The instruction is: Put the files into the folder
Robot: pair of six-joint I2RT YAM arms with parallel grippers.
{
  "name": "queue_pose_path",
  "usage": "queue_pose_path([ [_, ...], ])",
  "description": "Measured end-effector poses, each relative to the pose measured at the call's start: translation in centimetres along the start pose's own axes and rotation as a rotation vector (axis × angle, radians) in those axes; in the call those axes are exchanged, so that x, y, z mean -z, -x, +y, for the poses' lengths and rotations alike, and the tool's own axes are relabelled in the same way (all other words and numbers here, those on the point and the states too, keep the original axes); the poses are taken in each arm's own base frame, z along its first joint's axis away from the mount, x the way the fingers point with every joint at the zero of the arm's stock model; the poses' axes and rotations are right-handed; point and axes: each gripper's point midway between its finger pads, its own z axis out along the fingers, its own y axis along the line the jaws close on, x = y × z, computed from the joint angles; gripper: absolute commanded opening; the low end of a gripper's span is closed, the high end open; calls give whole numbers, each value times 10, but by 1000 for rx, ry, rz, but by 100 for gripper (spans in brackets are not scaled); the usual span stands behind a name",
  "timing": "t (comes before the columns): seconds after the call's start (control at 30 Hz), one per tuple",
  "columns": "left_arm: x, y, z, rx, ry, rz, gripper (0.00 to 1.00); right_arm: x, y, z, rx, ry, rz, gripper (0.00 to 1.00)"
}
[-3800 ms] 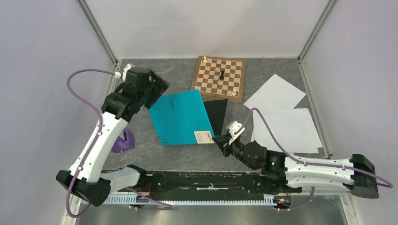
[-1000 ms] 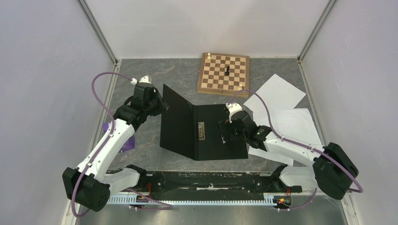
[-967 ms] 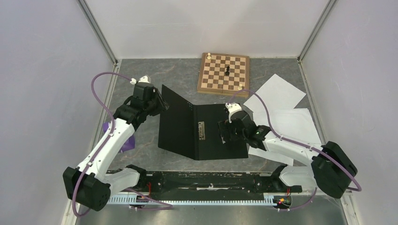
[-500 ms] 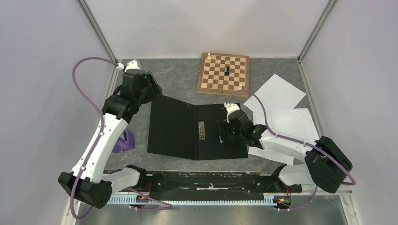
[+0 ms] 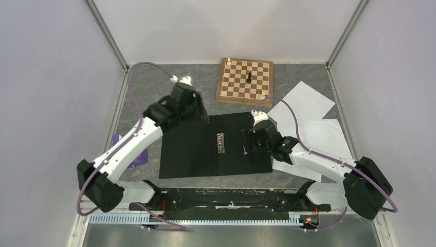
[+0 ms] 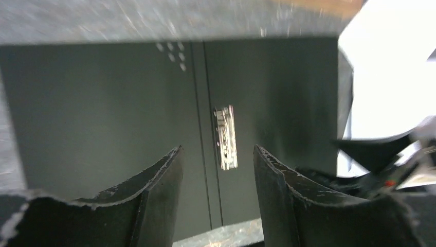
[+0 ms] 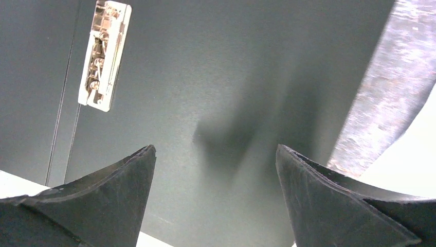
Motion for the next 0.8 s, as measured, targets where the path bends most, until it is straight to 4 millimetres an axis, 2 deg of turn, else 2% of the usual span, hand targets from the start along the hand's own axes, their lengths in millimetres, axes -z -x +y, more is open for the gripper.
queue_pose_path([
  [0.17,-42,-86,-26,-49,-48,198,59,16,11,-21,-54,-66,-39,94],
  [0.27,-56,-119,-43,-66,-76,277,59,24,18,-43,-118,-127,-68,95],
  [0.37,-59,-134,-57,-62,-100,312,60,27,26,-73,-217,-201,-96,95],
  [0.47,-60,-141,-65,-34,-124,325,61,27,27,-98,-308,-257,-110,94],
  [0.67,-63,-158,-63,8,-137,364,61,20,24,-143,-499,-327,-105,79],
  [0.73,-62,-162,-62,12,-140,377,60,17,23,-153,-556,-332,-104,74],
  [0.8,-61,-164,-59,12,-133,380,57,10,23,-148,-572,-310,-94,69],
])
